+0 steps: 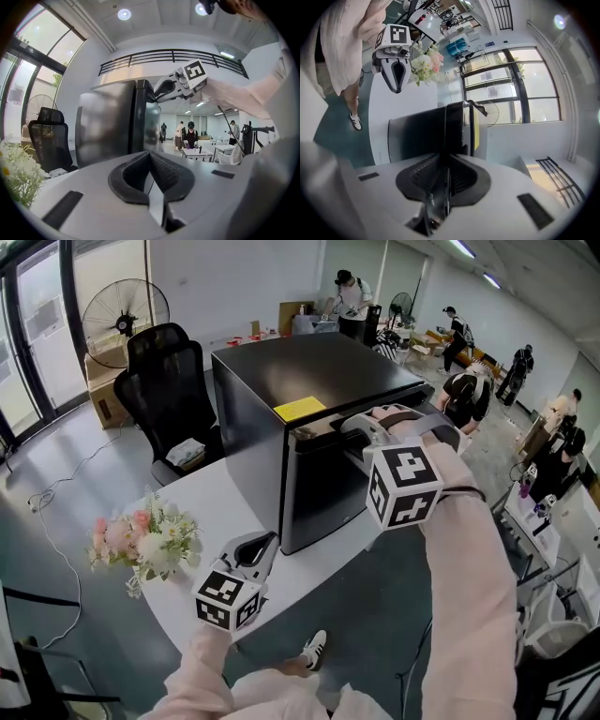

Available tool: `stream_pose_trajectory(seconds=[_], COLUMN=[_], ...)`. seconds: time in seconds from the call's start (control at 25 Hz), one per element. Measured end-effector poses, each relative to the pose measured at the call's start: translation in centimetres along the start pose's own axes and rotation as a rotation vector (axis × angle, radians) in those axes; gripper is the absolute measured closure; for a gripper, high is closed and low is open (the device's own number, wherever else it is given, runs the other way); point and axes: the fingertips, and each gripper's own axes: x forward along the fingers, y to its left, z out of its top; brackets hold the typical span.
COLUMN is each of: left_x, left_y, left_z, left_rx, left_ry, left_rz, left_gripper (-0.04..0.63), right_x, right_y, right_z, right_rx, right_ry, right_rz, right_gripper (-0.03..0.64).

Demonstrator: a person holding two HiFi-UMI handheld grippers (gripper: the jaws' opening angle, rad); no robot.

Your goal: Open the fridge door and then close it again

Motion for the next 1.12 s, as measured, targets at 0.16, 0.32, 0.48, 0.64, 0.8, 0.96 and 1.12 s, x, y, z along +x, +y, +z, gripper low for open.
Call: stream_pose_trajectory(seconds=[0.16,0.32,0.48,0.64,0.8,0.96,1.12], left_x=[0.0,0.1,-0.1,-0.6,-0.7,-1.0,-1.2], left_y=[0.0,-0.5,-0.9,-1.4,-1.4,-1.6,-2.0], left_z=[-0.1,-0.2,-0.1,0.3,0.8,1.2,1.3], left_rx=[-0.006,-0.006,-0.002,0.0,0.016,0.024,0.047], left_ry=[0.002,0.002,-0.002,-0.013,-0.016,-0.018,-0.012], left_rz=[-0.003,-0.016,-0.022,-0.031,-0.033,-0.04,-0.053], left_gripper=[0.584,0.584,0.584,0.584,0.584,0.584,0.584], right_x=[0.1,0.1,0.1,-0.1,-0.1,-0.4,-1.6], right_y=[-0.1,0.0,-0.1,-0.1,-0.1,-0.3,-0.1], right_z=[0.2,0.1,0.2,0.3,0.2,0.2,-0.2], right_rx=[0.002,0.03,0.059,0.165,0.196,0.28,0.426], right_ry=[0.007,-0.002,-0.002,-0.048,-0.053,-0.101,-0.177], right_rz=[-0.006,-0.016,-0.028,-0.043,-0.079,-0.121,-0.191], right_gripper=[0.545,0.537,0.534,0.531,0.525,0.509,0.494])
